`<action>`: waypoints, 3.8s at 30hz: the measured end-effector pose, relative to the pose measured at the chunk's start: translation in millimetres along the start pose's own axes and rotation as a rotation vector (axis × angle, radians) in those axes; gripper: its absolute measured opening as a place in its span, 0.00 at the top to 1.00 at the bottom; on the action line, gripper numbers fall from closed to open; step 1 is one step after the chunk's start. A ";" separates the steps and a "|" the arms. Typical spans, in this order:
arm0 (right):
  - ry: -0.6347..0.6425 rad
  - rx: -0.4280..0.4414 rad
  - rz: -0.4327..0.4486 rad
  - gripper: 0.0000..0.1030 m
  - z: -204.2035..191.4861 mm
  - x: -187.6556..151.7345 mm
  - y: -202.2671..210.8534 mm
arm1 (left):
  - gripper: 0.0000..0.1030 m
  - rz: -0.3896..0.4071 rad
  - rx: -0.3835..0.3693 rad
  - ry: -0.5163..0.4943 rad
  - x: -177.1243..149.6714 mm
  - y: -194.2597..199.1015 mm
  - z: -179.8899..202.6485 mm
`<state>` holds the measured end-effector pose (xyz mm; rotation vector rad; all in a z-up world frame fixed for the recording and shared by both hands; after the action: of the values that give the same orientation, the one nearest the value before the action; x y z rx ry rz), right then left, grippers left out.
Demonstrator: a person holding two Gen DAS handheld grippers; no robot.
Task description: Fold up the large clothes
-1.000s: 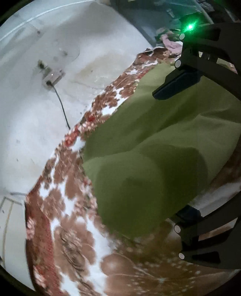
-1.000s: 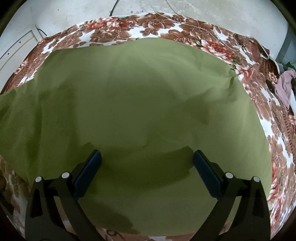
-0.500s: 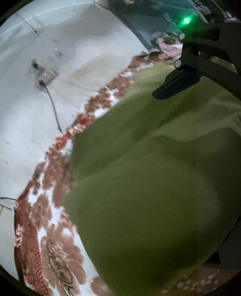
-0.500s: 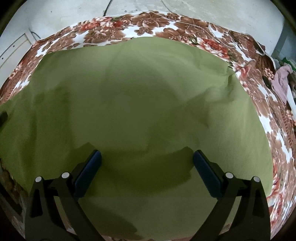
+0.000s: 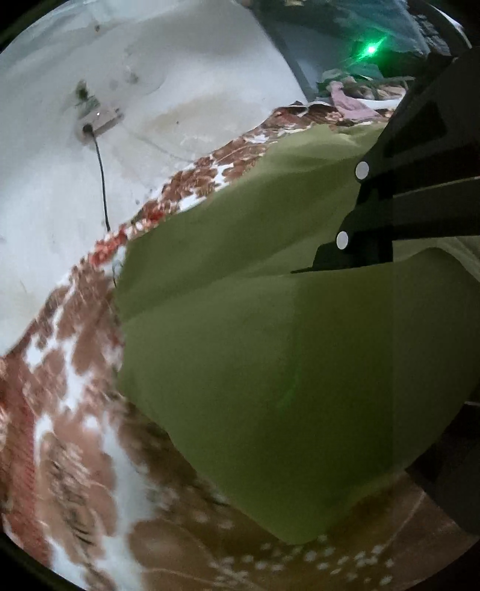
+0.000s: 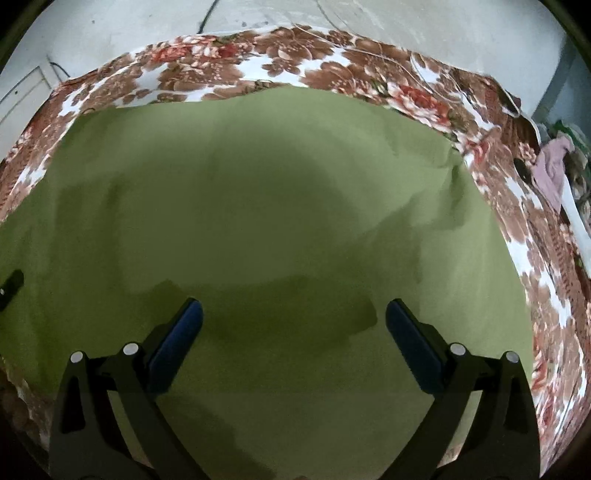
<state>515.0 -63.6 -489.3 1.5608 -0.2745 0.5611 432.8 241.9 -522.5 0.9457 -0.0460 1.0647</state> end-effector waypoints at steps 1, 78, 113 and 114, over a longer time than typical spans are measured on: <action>0.014 0.001 -0.008 0.05 -2.6 -0.5 -0.6 | 0.91 0.002 -0.002 -0.003 1.5 1.0 2.6; -0.404 0.741 -0.204 0.05 331.5 7.0 79.7 | 0.93 0.152 0.503 -1.662 -341.9 -104.0 388.7; -0.245 0.887 -0.548 0.97 220.9 26.8 15.0 | 0.45 0.391 0.496 -1.717 -361.5 -60.0 380.9; -0.236 0.892 -0.535 0.97 224.8 32.0 22.7 | 0.44 0.398 0.505 -1.705 -355.8 -56.8 376.0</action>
<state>571.5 -281.2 -450.5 2.4541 0.2671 0.0469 437.5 -277.6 -486.7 2.1275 -1.4569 0.3068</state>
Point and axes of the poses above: each gripper's, at about its wrist camera, not at the fingertips, and y roughly against the way its jaws point, z to its right, x to its top, the point moved 4 cm from there along -y, roughly the way its jaws point, and after that the axes turned 5 degrees about x, right-handed, at the moved point
